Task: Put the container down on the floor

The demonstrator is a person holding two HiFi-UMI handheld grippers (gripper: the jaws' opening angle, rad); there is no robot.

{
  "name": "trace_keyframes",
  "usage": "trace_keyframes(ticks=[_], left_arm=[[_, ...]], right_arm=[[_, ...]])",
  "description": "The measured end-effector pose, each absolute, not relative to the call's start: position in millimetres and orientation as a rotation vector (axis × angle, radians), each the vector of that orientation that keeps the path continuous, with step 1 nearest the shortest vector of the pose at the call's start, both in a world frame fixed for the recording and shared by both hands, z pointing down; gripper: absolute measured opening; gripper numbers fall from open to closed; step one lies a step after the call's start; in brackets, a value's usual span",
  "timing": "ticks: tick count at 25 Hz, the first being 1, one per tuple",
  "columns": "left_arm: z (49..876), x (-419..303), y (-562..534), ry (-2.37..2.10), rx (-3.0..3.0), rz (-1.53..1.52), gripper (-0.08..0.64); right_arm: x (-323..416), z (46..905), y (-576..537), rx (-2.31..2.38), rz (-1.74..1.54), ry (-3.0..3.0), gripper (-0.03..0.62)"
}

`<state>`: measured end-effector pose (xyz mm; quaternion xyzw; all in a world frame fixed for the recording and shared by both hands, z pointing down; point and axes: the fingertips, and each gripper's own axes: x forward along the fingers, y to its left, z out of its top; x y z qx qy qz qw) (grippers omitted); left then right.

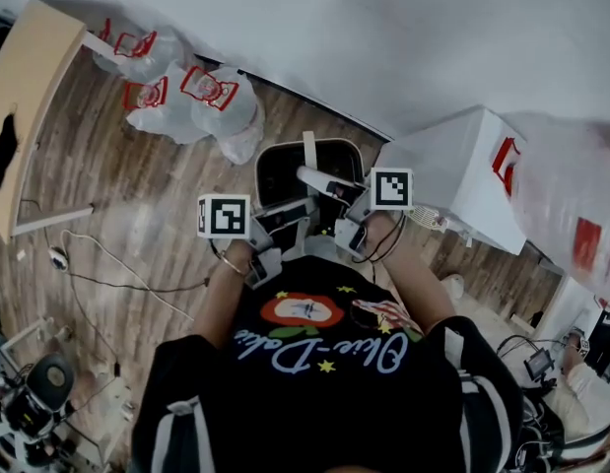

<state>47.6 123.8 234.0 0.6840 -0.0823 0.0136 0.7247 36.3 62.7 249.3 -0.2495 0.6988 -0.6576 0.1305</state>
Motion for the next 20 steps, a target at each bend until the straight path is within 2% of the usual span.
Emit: trace_keyframes(ticks=[20], left_arm=[[304, 0, 34, -0.119, 1.520, 0.105, 0.049]], right_arm=[[-4, 320, -21, -0.909, -2.046, 2.004, 0.071]])
